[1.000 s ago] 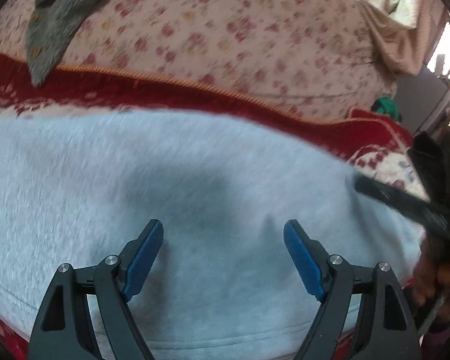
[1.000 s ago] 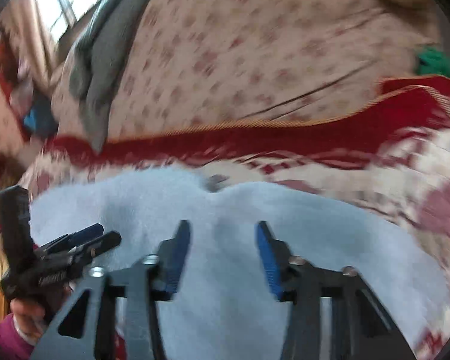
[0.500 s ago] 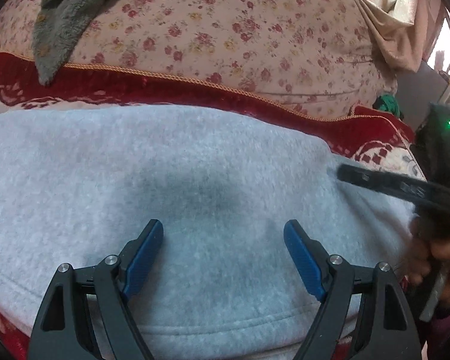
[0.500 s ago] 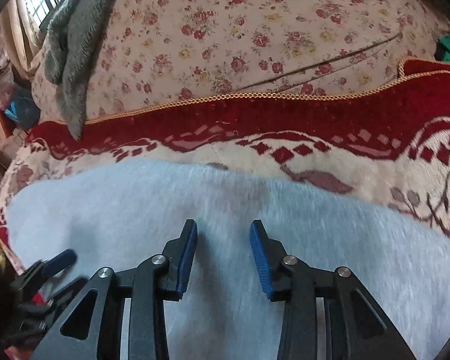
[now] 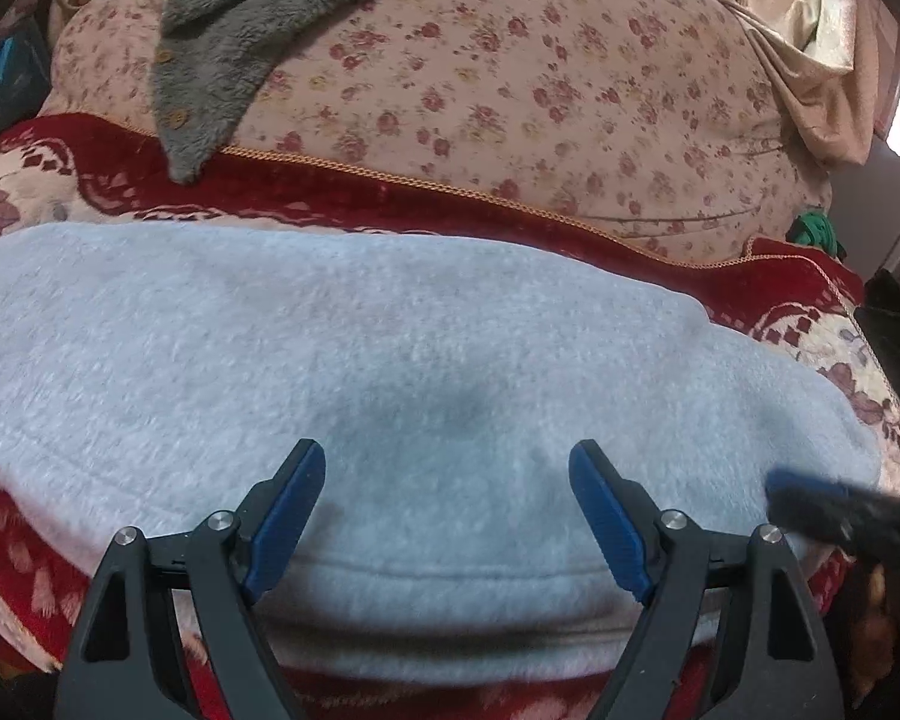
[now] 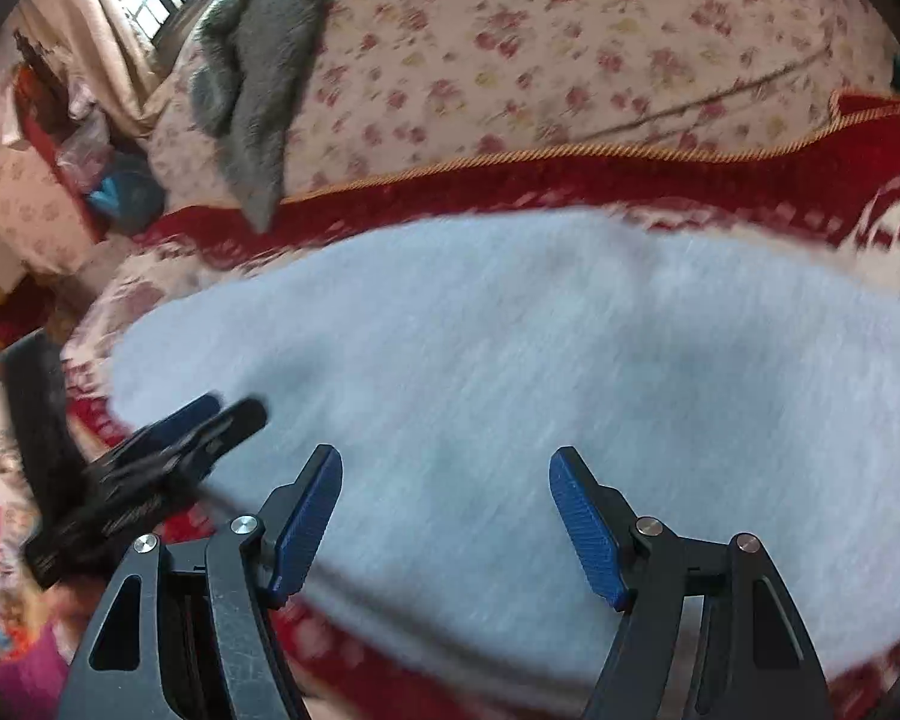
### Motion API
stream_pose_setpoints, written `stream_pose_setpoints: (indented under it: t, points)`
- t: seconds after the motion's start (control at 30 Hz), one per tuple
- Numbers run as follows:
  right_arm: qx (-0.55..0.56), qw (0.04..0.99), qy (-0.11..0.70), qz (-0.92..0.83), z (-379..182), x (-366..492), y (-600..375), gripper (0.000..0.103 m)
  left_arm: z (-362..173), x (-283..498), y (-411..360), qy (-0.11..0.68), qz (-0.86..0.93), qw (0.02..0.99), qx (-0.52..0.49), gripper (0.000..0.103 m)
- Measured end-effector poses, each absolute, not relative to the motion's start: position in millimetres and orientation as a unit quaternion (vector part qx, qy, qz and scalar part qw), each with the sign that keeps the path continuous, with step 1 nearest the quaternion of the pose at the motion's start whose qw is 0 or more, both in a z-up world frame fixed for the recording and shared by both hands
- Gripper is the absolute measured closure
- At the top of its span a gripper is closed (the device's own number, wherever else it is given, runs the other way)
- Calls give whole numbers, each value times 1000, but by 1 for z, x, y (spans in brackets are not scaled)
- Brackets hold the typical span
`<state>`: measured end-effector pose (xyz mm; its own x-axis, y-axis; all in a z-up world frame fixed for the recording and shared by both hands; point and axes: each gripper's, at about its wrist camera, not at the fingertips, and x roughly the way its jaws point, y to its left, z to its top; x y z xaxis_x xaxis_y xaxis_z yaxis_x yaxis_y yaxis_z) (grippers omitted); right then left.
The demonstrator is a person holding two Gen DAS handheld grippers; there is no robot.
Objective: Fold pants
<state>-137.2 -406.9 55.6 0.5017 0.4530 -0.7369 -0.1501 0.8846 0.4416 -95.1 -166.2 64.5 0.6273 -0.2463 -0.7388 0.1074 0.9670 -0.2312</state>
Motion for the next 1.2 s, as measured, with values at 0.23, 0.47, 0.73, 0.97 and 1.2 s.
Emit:
stream_pose_setpoints:
  t: [0.23,0.47,0.73,0.97,1.2]
  points:
    - [197,820,493,214,45,-184,-408,26,70,-107,-161,411,-100,900,-106,20]
    - [294,801,482,198,24,-184,-433,26,68,-116,-176,416,-118,897,-93,20]
    - [399,776,458,168,-3,-168,-450,79,63,-120,-172,420,-113,896,-91,20]
    - [332,799,464,192,14,-178,-437,88,60,-118,-156,420,-92,897,-102,20]
    - [247,808,497,197,24,-180,-409,62,59,-117,-153,420,-87,897,-104,20]
